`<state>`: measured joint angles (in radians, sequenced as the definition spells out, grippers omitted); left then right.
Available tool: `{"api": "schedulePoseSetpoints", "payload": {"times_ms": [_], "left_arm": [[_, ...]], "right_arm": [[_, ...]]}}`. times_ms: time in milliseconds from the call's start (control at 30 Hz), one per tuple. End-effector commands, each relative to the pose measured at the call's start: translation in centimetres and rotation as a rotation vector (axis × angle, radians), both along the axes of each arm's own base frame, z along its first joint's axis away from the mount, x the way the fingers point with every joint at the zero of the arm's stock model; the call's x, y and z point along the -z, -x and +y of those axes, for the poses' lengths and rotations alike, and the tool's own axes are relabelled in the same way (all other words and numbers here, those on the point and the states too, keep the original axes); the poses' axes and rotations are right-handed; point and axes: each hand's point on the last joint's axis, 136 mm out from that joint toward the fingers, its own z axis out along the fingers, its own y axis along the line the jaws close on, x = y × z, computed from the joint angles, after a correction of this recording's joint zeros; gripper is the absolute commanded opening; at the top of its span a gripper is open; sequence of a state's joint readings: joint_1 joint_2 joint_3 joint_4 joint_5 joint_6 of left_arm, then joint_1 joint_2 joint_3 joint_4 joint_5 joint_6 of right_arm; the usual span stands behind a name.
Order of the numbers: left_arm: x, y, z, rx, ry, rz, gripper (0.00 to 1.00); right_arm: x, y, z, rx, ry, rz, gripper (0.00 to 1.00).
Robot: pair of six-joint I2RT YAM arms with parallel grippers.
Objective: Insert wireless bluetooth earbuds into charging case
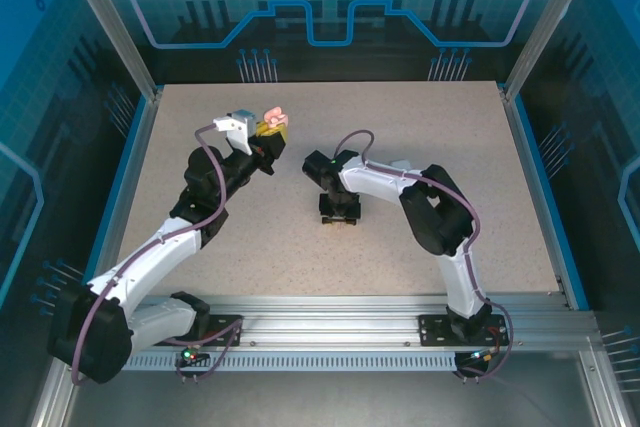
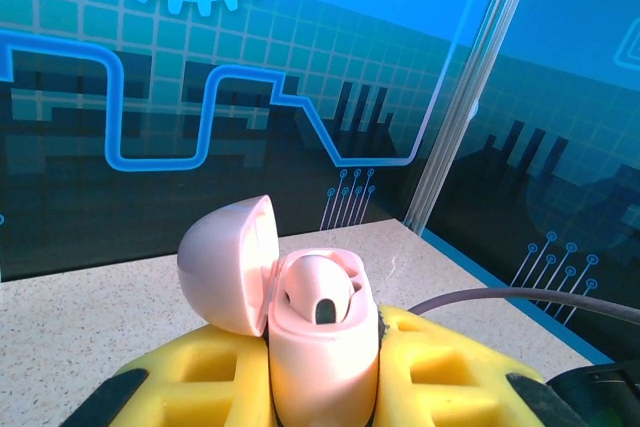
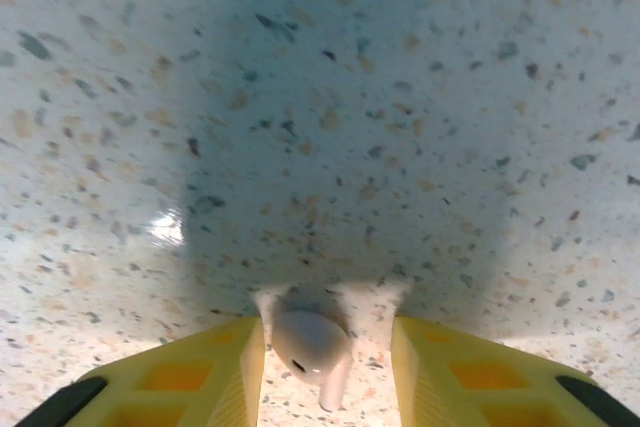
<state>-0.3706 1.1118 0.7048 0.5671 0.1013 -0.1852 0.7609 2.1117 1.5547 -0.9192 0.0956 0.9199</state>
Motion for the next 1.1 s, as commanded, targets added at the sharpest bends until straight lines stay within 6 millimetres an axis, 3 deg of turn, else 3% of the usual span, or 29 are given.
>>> {"api": "schedulePoseSetpoints", "payload": {"times_ms": [0, 300, 600, 867, 1067], "left_arm": [[-2.4, 0.0, 0.1, -0.014, 0.028, -0.068, 0.00], [-2.2, -0.2, 0.1, -0.016, 0.023, -0.064, 0.00], [-2.2, -0.2, 0.0, -0.012, 0.022, -0.061, 0.00], [-2.3, -0.2, 0.0, -0.013, 0.021, -0.057, 0.00], [-2.6, -0.2, 0.0, -0.010, 0.023, -0.058, 0.00]], "right_arm": [[0.7, 0.0, 0.3, 0.001, 0.020, 0.007, 0.36], [1.5, 0.3, -0.2, 0.002, 0.033, 0.017, 0.31], [1.4, 0.7, -0.5, 0.010, 0.017, 0.009, 0.17], [-0.3, 0.2, -1.0, -0.003, 0.007, -0.060, 0.13], [-3.4, -0.4, -2.7, -0.016, 0.026, -0.171, 0.13]]}}
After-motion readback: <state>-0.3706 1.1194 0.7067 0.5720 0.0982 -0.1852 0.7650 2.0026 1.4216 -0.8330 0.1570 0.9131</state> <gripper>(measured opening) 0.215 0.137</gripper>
